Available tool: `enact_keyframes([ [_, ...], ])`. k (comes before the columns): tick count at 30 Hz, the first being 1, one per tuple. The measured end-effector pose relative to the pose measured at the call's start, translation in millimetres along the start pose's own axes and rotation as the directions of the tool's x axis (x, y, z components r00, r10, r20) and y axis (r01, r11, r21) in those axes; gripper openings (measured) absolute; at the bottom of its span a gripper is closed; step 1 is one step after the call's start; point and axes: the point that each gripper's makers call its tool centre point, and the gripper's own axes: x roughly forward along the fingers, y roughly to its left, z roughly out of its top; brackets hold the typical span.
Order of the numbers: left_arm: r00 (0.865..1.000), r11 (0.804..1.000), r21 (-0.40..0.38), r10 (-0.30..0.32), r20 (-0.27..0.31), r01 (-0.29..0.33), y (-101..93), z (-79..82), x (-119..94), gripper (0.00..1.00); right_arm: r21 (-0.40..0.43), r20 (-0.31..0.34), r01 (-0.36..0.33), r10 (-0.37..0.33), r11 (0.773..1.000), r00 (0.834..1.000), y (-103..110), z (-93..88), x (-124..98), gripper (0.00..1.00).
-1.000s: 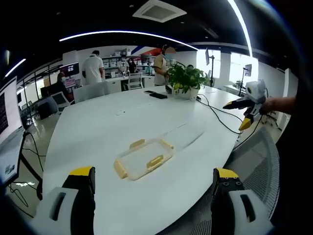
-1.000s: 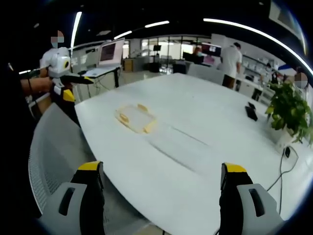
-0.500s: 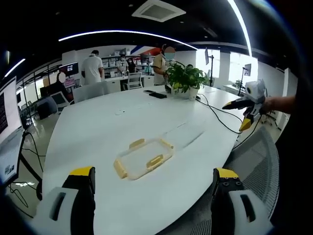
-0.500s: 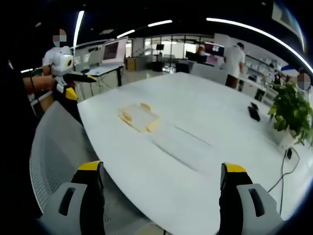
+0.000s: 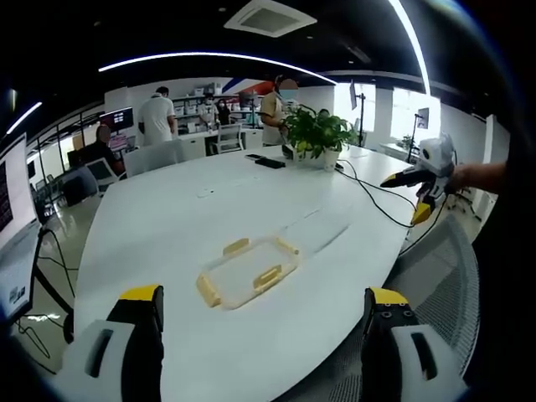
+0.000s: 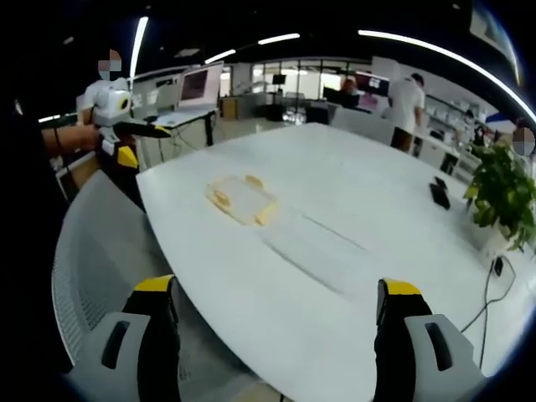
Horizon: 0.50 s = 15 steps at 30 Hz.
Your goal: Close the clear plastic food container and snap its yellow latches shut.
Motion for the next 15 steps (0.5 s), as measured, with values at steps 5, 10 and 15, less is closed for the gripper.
enact_keyframes([
  [5, 1.0, 1.0, 0.001, -0.001, 0.001, 0.001, 1.5, -0.1, 0.3, 0.98, -0.004, 0.002, -0.009, 0.009, 1.0, 1.0, 2.8, 2.0, 1.3, 0.96],
  [10, 1.0, 1.0, 0.002, 0.0, -0.001, 0.0, 3.2, -0.1, 0.0, 0.98, -0.008, -0.001, -0.017, 0.017, 1.0, 1.0, 3.7, 2.1, 1.4, 0.96],
  [15, 1.0, 1.0, 0.007, 0.001, 0.0, -0.001, 6.0, 1.3, -0.8, 0.98, -0.015, -0.005, -0.031, 0.031, 0.999, 1.0, 4.7, 3.1, 1.2, 0.96],
])
